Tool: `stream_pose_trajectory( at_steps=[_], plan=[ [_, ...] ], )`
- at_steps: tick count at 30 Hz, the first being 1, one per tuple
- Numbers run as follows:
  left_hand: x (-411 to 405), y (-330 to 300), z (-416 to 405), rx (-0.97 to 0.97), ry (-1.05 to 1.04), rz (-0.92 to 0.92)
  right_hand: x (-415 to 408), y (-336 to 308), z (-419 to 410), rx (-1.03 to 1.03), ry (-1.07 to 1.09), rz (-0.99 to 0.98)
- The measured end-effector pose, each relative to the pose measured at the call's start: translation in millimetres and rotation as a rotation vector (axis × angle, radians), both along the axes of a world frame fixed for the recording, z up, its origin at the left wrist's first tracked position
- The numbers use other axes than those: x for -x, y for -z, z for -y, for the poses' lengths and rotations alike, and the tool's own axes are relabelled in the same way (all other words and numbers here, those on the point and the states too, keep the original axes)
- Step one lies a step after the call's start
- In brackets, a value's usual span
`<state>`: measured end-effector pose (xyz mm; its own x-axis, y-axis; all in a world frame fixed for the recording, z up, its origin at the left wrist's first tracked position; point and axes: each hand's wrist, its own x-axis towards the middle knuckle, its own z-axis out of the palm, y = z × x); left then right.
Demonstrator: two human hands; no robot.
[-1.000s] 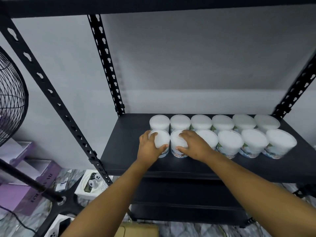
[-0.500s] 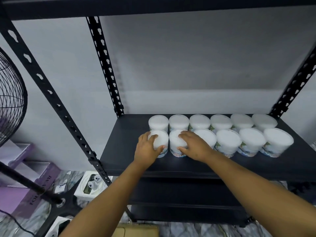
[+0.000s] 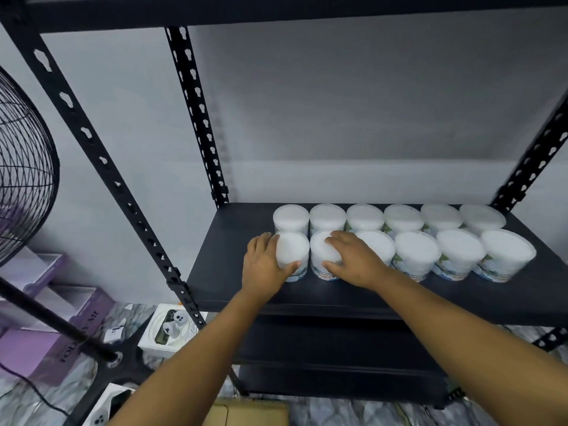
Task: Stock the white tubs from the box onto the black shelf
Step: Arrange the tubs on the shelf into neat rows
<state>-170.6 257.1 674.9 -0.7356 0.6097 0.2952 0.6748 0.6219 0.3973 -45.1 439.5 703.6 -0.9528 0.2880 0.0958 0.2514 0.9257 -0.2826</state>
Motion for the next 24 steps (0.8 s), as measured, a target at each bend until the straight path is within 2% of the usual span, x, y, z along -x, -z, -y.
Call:
stream_pose_trajectory(
  at_steps=[5, 9, 16, 20, 24],
  plan=[
    [2.7, 0.7, 1.8, 0.072, 0.047, 0.011, 1.7, -0.3, 0.3, 0.010, 0.007, 0.012],
    [1.0, -1.5, 4.2, 0.006, 0.048, 0.079, 0.4, -0.4, 1.9, -0.006, 0.009, 0.013],
    [2.7, -0.3, 5.0, 0.092, 0.087, 0.053, 2.8, -2.4, 2.7, -0.002, 0.003, 0.026],
    [1.1, -1.4, 4.9, 0.040, 0.086, 0.039, 2.6, -1.1, 2.1, -0.024, 0.016, 0.022],
    [0.4, -0.6, 4.6, 0.069, 0.097, -0.004, 2.4, -0.6, 1.3, -0.016, 0.015, 0.034]
  ],
)
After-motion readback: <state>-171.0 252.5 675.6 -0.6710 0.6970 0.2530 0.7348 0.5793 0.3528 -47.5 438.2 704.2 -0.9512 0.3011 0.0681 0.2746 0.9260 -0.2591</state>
